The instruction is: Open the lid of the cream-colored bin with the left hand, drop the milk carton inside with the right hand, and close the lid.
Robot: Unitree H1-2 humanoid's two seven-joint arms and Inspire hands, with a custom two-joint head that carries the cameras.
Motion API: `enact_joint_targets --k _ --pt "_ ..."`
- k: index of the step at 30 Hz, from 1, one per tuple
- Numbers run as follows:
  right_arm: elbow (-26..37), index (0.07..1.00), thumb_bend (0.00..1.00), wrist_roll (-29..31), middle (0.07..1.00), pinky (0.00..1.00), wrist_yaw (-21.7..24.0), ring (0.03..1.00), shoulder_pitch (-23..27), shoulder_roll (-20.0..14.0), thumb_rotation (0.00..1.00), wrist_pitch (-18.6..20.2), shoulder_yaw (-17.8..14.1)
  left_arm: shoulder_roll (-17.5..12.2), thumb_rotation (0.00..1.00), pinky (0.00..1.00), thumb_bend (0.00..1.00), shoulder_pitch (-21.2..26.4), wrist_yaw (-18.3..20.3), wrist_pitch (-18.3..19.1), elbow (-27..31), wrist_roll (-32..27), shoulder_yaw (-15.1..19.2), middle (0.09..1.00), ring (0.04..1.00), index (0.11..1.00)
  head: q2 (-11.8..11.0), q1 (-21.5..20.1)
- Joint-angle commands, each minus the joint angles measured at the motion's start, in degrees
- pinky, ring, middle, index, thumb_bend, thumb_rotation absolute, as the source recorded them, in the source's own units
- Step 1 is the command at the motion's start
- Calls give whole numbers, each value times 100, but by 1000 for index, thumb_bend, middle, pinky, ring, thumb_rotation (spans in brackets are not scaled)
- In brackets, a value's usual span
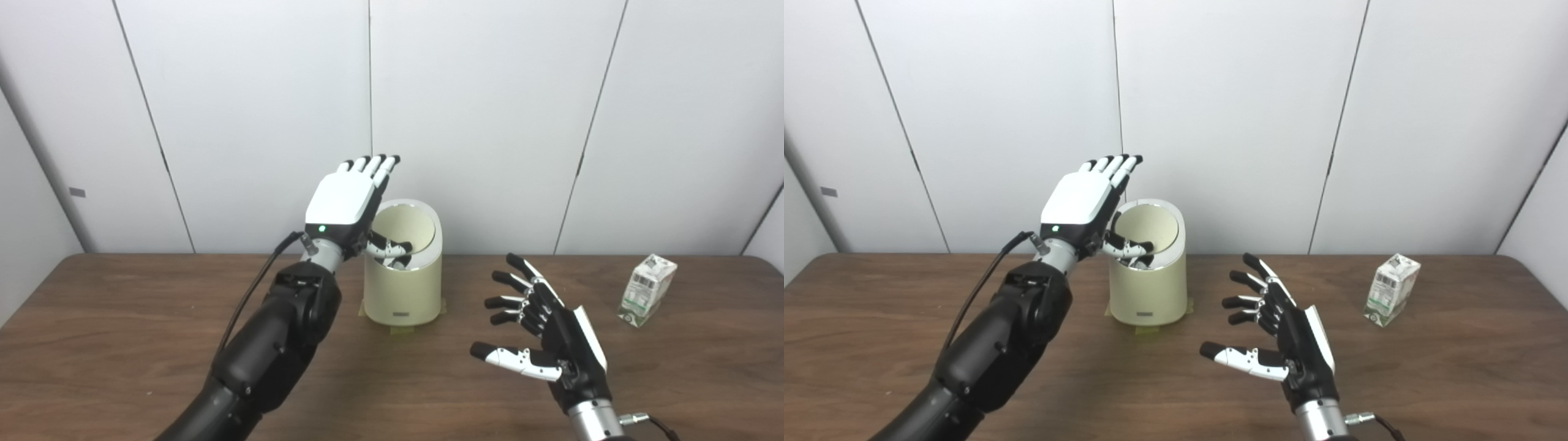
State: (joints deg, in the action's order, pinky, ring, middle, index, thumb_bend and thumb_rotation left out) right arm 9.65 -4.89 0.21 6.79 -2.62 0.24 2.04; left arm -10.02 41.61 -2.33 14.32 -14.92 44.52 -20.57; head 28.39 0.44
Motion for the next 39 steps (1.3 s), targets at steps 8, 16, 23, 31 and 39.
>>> enact_joint_targets --k 8,16,23,31,39 --pt "177 885 706 46 809 533 -1 649 165 17 133 -143 -27 158 206 971 864 -379 -359 -778 1095 -1046 932 1000 1000 1000 10 25" --pt "154 887 704 78 811 533 6 655 161 -30 144 -135 -57 146 206 990 830 -1599 -29 -862 2089 -2198 1638 1000 1000 1000 12 42" --pt "137 891 709 124 814 540 7 655 156 -57 142 -163 -86 142 155 792 829 -2567 62 -1501 2242 -3032 1945 871 853 894 16 27" --pt "118 886 738 171 814 535 -15 669 110 -104 169 -347 -199 376 142 677 830 -3200 4 -1765 2339 -3533 2039 763 721 784 -83 -27" --pt "-134 871 787 -346 834 619 -212 742 240 -710 231 -743 -641 449 134 603 826 -3416 8 -1927 2369 -3536 2029 731 676 770 -385 -344"
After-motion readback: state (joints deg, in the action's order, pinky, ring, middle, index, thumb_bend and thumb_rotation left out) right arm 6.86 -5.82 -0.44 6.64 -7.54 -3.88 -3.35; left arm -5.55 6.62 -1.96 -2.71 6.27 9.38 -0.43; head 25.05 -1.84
